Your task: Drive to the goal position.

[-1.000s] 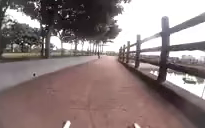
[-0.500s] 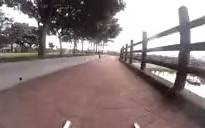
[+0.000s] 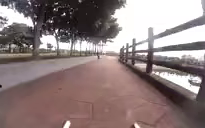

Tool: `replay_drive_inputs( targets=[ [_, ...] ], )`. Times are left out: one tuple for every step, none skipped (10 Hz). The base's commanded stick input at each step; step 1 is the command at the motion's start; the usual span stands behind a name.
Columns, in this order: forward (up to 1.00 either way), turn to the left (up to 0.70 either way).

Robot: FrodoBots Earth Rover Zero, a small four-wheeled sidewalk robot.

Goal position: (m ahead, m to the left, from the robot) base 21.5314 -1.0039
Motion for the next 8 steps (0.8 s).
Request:
replay_drive_inputs(
  targets=[
    [1.00, 0.00],
    [1.00, 0.00],
    [1.00, 0.00],
    [1.00, 0.00],
    [1.00, 0.00],
    [1.00, 0.00],
    [1.00, 0.00],
    [1.00, 0.00]
  ],
)
